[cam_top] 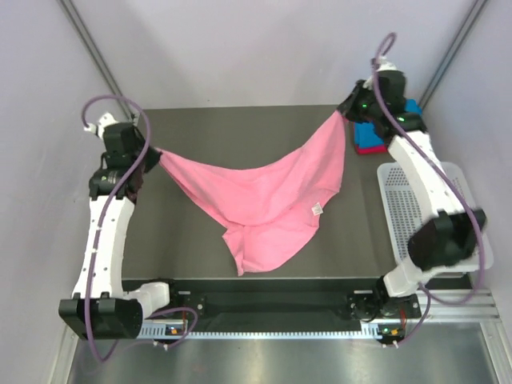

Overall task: Fold and stack the t-shirts
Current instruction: Flatten the tshirt out

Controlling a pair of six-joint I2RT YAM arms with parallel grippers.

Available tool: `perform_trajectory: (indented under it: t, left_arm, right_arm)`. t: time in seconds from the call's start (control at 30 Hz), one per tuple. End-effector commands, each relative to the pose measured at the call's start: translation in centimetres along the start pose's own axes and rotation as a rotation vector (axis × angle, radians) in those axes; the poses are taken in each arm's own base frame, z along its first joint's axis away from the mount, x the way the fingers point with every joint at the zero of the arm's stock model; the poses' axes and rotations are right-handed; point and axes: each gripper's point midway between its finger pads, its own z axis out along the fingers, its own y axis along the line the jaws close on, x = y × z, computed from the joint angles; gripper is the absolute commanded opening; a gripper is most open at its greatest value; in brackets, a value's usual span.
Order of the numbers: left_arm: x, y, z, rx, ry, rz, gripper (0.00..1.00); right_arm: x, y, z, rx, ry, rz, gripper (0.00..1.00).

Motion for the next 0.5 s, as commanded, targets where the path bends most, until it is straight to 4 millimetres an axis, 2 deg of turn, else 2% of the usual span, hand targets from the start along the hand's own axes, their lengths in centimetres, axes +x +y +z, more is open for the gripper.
perform_trajectory:
  t: [0.0,0.03,0.07,0.17,0.2,0.23,0.27,0.3,0.33,0.37,0.4,0.43,0.47]
  left_arm:
    - [2.0,1.4,1.4,-0.017,0.01,-0.045,0.0]
    - [3.0,1.0,1.7,0.019,0.04,-0.062,0.0]
    - [5.1,1.8,2.2,0.02,0.088,-0.058,0.0]
    - [7.4,2.9,2.4,0.017,0.143,-0.043,0.0]
    - [7.6,3.4,2.4,0.002,0.15,-0.034,0.0]
    - [7.5,3.7,2.3,-0.01,0.141,-0.025,0.0]
    - [7.4,4.1,2.2,-0.022,0.133,-0.009,0.0]
    - [7.2,4.5,2.2,-0.041,0.119,-0.002,0.0]
    - [7.0,4.7,2.2,-0.054,0.104,0.001,0.0]
    - [6.5,5.2,2.2,-0.079,0.078,0.009,0.0]
    - [6.2,5.3,2.2,-0.088,0.065,0.012,0.0]
    - [6.0,5.5,2.2,-0.097,0.059,0.019,0.0]
    - [5.5,5.5,2.0,-0.106,0.043,0.035,0.0]
  right_arm:
    - [6.1,-1.0,7.5,-0.009,0.163,-0.043,0.03]
    - [7.8,-1.2,10.2,-0.001,0.212,-0.034,0.02]
    - [8.7,-1.2,11.2,0.006,0.235,-0.032,0.02]
    - [10.7,-0.9,14.4,0.006,0.27,-0.027,0.01]
    - [10.8,-0.7,15.1,0.007,0.266,-0.031,0.01]
    - [10.0,-0.5,15.7,0.014,0.242,-0.037,0.01]
    - [11.2,-1.2,17.0,0.03,0.26,-0.037,0.01]
    - [11.5,-1.4,17.9,0.033,0.259,-0.037,0.01]
    - [10.2,-0.8,18.4,0.022,0.229,-0.038,0.01]
    - [11.5,-1.6,19.8,0.037,0.249,-0.039,0.01]
    - [11.3,-1.5,20.2,0.038,0.242,-0.042,0.01]
    - [9.9,-1.3,20.6,0.041,0.205,-0.048,0.02]
    - [10.4,-1.7,21.2,0.055,0.211,-0.051,0.02]
